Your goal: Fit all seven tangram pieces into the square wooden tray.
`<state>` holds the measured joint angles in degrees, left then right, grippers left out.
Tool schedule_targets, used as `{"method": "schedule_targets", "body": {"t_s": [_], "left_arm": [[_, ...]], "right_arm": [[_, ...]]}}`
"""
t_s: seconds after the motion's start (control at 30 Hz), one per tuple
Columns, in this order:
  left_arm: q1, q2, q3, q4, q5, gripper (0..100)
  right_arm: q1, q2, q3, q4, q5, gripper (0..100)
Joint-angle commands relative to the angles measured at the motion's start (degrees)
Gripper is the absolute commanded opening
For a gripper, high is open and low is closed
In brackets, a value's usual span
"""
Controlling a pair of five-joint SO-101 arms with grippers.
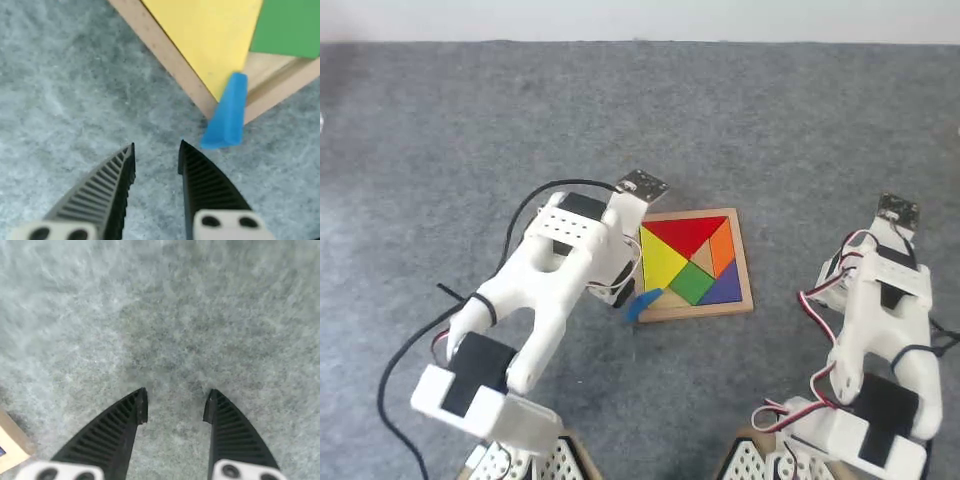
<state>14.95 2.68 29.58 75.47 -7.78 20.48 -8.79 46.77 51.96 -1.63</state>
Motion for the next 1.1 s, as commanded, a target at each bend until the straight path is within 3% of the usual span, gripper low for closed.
{"method": "schedule_targets", "body": {"t_s": [0.0,0.77,1.07], "left_arm": [[-0.09,-1.14,0.04,-0.79,0.44,14],[5.71,1.41,-0.22,-1.93,3.6,14],[6.95,2.02,-8.48,0.35,6.95,14]], "right_arm": [[-0.66,-0.4,-0.26,-0.66,0.79,19.1],[-0.66,-0.75,-0.35,-0.66,0.79,19.1],[-0.66,-0.57,-0.35,-0.66,0.79,19.2]]}}
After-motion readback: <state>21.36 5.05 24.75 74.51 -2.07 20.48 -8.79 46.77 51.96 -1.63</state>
